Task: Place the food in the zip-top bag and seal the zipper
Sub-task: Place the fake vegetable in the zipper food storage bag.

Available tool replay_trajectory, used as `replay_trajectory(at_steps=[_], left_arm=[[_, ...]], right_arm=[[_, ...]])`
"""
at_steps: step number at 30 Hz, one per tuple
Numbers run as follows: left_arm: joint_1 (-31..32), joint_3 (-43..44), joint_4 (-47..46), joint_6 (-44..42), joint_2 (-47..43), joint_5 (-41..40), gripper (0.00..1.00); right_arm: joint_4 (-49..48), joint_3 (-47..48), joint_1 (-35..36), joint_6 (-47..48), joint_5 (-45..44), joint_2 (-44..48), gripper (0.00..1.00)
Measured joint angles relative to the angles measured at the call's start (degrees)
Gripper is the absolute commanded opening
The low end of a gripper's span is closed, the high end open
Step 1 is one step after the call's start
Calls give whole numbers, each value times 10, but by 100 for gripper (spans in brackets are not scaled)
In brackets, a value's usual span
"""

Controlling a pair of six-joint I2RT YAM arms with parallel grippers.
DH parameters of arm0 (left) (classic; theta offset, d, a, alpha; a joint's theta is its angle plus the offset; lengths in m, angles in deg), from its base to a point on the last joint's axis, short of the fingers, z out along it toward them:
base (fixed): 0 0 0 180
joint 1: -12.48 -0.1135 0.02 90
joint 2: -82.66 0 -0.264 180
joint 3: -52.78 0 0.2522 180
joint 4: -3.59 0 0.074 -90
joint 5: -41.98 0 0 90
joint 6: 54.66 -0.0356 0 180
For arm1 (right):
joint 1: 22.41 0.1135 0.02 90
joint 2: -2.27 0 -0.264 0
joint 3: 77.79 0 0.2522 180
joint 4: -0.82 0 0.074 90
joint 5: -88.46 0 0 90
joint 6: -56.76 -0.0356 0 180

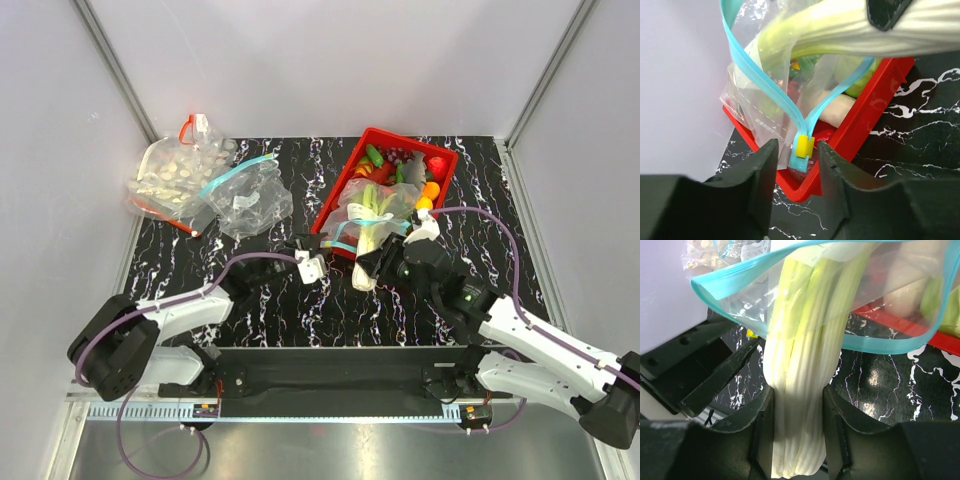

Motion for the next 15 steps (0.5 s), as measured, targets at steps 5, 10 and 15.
replay_trajectory(at_steps=[5,10,15], left_arm=[[0,0,0,1,9,-2,0],[18,2,0,2,6,-3,0],[63,2,14,2,-19,-11,0]], right_arm=[[3,6,-1,-7,-1,0,0],[3,11,-1,-29,-16,-2,0],[17,33,-1,-66,-54,-14,0]])
